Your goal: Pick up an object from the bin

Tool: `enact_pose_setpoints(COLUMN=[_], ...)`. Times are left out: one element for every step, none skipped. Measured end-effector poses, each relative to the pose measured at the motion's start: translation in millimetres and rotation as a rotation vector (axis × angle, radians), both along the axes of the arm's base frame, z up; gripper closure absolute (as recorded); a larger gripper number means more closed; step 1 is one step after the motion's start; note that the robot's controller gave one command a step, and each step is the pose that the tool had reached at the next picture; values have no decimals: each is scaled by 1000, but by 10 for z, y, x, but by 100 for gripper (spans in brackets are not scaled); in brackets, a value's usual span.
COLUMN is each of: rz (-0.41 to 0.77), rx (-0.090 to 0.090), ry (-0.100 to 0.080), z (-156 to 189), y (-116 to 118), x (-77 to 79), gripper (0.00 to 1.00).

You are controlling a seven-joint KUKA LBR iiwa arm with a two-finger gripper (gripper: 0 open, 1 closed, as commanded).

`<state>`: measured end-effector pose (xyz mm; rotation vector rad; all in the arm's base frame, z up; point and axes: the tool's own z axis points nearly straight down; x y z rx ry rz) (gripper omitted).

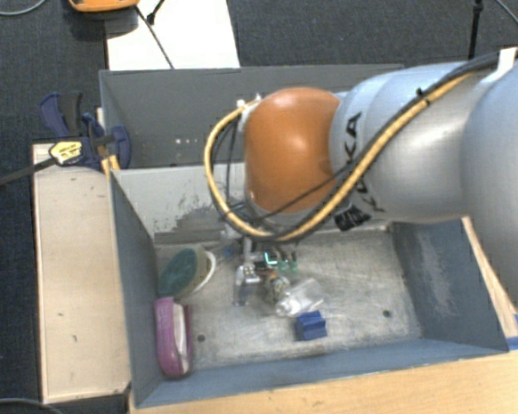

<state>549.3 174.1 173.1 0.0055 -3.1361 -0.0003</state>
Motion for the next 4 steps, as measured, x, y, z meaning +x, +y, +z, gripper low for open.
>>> enact_pose_setpoints(rz=[162, 675, 609, 594], rx=[2, 4, 3, 3], ry=[-10, -13, -6, -5], z=[-1043, -713, -654, -1045], y=[595, 809, 672, 694], x=[415, 424, 416, 421], gripper=[0, 0, 0, 0])
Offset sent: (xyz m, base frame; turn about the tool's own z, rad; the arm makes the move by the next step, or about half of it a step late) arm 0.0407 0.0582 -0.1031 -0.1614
